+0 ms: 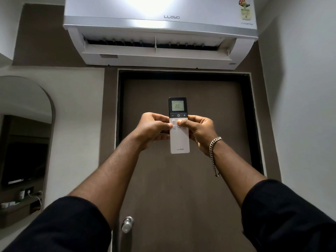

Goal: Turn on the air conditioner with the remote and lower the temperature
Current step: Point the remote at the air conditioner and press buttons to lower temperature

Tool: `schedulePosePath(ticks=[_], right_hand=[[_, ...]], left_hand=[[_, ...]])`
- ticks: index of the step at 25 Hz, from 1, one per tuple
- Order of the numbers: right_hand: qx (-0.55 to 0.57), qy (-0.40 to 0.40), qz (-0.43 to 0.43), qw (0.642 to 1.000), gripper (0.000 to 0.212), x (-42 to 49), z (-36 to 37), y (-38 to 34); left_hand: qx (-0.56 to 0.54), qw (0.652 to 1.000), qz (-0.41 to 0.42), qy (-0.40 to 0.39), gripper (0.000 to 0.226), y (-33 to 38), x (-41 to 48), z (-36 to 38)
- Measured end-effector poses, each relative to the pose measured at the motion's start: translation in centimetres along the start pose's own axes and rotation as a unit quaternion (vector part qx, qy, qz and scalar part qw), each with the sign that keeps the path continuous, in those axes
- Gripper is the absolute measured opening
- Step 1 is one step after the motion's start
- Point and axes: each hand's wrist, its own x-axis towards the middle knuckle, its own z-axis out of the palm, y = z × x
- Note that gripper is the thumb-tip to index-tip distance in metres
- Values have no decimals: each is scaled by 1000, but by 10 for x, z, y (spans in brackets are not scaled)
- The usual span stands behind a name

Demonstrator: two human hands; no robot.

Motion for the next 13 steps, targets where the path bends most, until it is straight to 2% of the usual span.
schedulePosePath(ticks=[5, 9, 13], right_hand=[[-8, 19, -3, 1000, 24, 3, 0, 4], [8, -4, -4, 1000, 18, 1, -2, 5], [3, -7, -6, 1000, 17, 1, -2, 4]], left_hand=[[-4, 1000, 15, 4, 19, -3, -1, 3], [-5, 999, 30, 12, 11, -4, -3, 3], [2, 1000, 25, 12, 22, -2, -2, 4]])
